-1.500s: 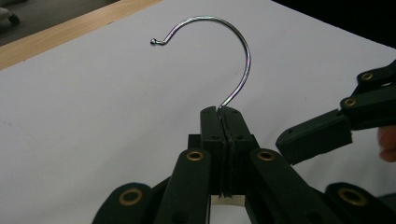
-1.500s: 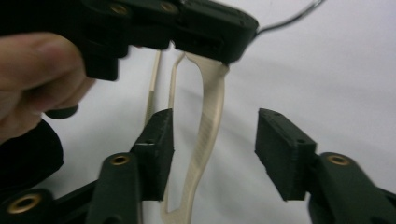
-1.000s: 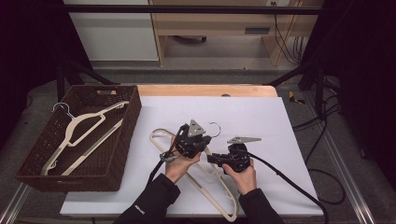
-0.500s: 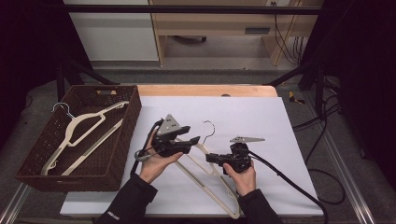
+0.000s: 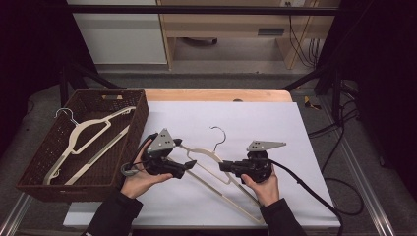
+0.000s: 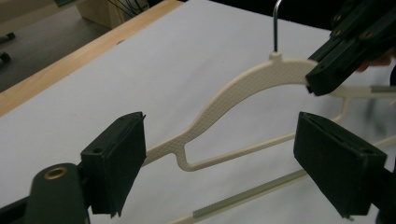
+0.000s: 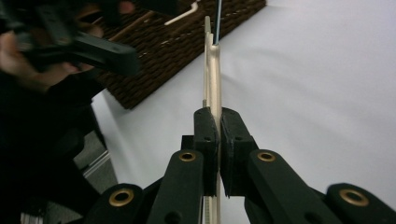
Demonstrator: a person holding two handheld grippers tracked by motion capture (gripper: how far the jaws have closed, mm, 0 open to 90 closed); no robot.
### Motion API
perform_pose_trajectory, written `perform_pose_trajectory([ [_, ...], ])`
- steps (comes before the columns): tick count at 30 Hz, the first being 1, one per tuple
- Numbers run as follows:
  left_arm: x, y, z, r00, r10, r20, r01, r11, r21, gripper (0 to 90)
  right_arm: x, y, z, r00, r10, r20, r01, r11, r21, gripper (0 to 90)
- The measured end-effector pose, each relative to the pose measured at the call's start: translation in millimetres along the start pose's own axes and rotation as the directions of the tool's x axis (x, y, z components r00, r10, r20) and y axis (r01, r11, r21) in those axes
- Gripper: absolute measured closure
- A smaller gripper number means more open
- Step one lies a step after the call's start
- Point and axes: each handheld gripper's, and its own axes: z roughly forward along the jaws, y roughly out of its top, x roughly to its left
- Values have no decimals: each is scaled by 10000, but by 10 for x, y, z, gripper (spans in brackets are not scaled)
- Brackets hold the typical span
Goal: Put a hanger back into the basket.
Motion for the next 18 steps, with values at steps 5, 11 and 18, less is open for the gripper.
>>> perform_pose_trajectory([
  [5,-54,1,72,9971,619,442,-635,9973,378,334,79,27,-34,9988,-441,-233,446,9988,194,870],
  [11,-65,4,164,9933,936,680,-991,9917,825,465,117,33,-22,9955,-757,-578,786,9956,504,870],
  [18,-122,1,143,9878,1265,906,-1357,9854,1029,638,130,26,-2,9940,-868,-672,925,9920,859,867],
])
